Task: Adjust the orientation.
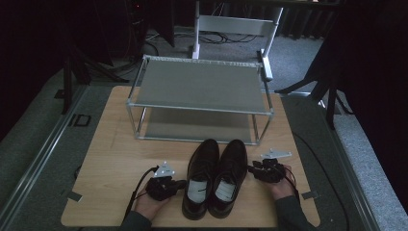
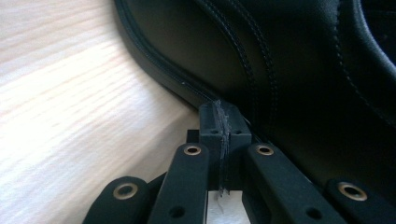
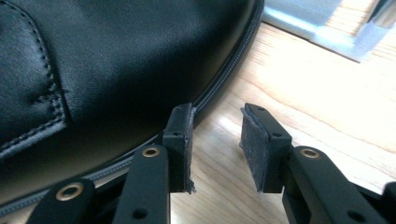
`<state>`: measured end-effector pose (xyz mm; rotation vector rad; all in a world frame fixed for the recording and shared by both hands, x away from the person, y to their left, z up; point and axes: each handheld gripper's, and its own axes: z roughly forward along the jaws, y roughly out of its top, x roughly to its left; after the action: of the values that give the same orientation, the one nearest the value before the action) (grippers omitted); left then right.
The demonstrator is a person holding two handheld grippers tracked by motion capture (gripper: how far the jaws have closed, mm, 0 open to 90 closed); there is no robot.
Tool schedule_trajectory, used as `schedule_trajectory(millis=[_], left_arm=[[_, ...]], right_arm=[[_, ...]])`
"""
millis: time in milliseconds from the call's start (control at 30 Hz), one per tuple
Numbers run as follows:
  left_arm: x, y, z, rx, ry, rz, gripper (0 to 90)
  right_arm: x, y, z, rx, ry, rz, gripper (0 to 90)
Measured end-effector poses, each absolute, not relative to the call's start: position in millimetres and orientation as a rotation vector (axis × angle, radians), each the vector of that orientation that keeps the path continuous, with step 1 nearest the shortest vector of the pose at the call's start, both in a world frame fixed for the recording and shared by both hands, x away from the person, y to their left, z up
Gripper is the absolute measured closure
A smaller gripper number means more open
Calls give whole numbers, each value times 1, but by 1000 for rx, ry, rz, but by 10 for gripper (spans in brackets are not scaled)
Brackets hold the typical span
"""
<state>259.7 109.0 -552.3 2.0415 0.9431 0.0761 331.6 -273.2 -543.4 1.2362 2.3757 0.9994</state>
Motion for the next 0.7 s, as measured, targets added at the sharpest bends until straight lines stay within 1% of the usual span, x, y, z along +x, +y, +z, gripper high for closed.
schedule_trajectory(millis=[167, 500, 700], left_arm=[[253, 92, -553, 2059, 880, 42, 900], [249, 69, -553, 2083, 821, 1, 900], [245, 46, -553, 2107, 750, -19, 900]], right_arm=[[333, -280, -543, 1271, 2345, 985, 637], [333, -290, -542, 1314, 2327, 985, 625], [331, -296, -538, 1329, 2304, 988, 623]])
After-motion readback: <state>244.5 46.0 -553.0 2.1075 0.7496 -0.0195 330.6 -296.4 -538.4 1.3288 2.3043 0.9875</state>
